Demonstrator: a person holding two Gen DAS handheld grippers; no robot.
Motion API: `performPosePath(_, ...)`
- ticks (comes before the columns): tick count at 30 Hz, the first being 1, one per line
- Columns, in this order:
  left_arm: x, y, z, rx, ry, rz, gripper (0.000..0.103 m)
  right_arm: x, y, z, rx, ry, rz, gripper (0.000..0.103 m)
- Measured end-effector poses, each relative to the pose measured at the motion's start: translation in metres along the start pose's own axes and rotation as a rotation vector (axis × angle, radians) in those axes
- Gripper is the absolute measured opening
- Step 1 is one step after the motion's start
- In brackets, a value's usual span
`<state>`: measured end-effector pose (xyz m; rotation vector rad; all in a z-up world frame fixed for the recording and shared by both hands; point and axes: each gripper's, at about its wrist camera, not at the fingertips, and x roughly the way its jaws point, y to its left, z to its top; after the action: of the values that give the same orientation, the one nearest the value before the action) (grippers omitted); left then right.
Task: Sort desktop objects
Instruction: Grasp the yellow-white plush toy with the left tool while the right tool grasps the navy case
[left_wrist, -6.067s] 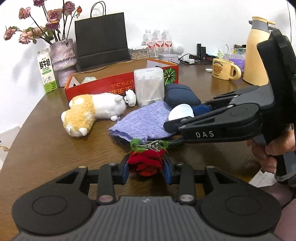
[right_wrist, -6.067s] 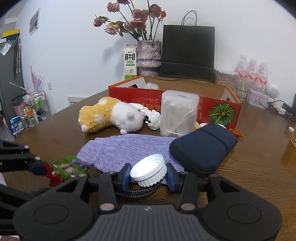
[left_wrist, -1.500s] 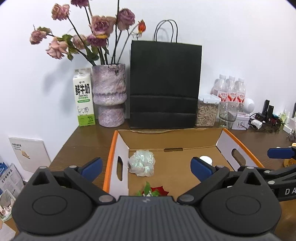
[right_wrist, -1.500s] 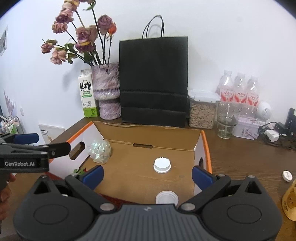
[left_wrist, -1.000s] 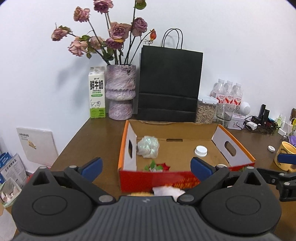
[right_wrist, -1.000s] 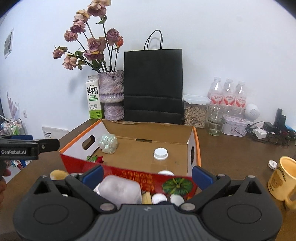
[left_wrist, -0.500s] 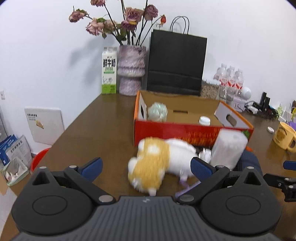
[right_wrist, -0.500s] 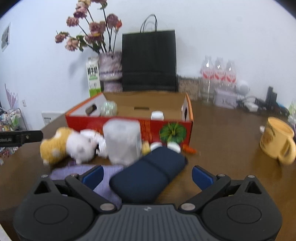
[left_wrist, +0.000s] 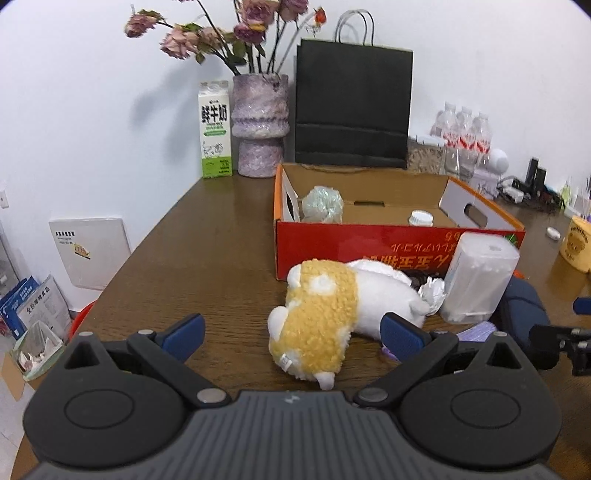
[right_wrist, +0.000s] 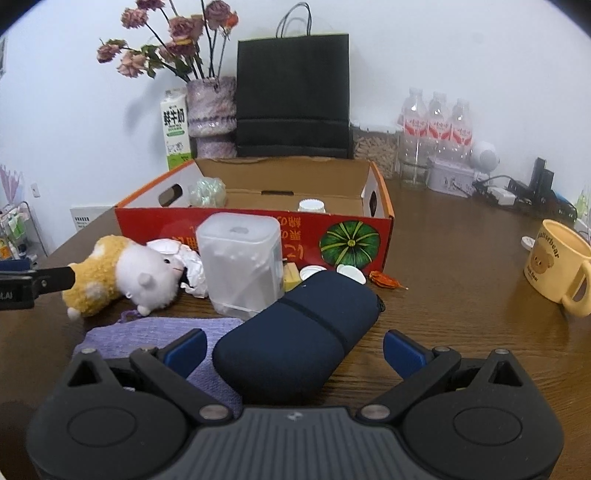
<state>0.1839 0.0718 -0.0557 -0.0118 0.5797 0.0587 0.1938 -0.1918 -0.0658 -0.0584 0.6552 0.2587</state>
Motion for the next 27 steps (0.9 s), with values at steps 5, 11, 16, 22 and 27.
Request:
performPosePath(5, 0.022, -0.006, 0.001, 0.067, 0.044, 0.011, 0.103, 0.019, 0.0, 0.009, 0.003, 0.021, -0.019, 0.102)
performPosePath(11, 0.039, -0.011, 0.001, 0.099, 0.067, 0.02, 0.103, 0.046, 0.002, 0.021, 0.007, 0.065, -0.053, 0.101)
performPosePath(16, 0.05, -0.009, 0.002, 0.093, 0.089, 0.027, 0.103, 0.062, -0.005, 0.025, 0.037, 0.112, -0.061, 0.099)
performPosePath(22, 0.055, -0.009, 0.002, 0.089, 0.099, 0.026, 0.103, 0.061, -0.019, 0.021, 0.04, 0.139, -0.027, 0.095)
performPosePath(27, 0.059, -0.011, 0.002, 0.087, 0.109, 0.019, 0.098, 0.063, -0.031, 0.017, 0.04, 0.169, -0.008, 0.085)
